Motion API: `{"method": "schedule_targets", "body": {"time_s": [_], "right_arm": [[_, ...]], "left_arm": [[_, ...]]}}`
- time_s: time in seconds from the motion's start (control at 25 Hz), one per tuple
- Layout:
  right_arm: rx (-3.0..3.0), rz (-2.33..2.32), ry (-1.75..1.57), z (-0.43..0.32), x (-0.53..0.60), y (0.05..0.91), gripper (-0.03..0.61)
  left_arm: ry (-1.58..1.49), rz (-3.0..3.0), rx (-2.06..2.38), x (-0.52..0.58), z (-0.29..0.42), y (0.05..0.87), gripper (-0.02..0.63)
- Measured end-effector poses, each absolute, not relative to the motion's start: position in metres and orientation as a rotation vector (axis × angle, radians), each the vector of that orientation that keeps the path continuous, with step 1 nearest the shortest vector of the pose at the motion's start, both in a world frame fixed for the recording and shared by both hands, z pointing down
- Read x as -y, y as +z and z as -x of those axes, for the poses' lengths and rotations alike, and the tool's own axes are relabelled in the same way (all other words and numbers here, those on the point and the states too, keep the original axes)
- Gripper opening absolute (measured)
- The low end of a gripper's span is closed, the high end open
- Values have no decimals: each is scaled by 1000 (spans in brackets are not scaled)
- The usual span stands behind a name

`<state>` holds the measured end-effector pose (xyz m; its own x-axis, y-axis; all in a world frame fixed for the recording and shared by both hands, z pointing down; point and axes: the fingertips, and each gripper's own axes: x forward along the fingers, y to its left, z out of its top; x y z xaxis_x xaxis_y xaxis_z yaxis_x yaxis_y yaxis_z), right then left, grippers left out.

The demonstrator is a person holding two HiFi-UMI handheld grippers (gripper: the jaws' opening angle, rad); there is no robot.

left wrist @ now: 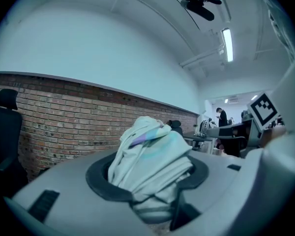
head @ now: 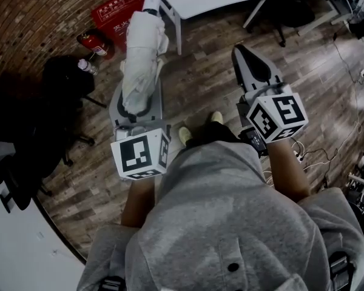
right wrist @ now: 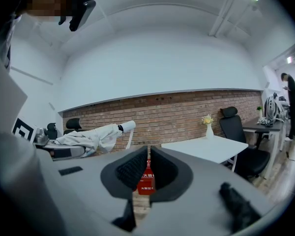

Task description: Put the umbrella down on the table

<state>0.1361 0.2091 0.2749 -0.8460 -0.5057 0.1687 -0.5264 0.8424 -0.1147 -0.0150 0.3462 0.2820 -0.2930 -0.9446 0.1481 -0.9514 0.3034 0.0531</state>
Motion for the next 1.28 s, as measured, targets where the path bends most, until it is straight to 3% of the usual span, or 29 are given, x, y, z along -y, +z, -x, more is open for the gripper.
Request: {"method": "schedule_targets", "body": {"time_s": [0.64, 1.28], "right_arm": [[2905, -810, 236, -123, -204, 281, 35], [2915, -795, 279, -85, -125, 289, 35]], "left_arm": [[45, -1784, 2427, -342, 25, 281, 234], [67, -1759, 2435, -268, 63, 284, 235]]}}
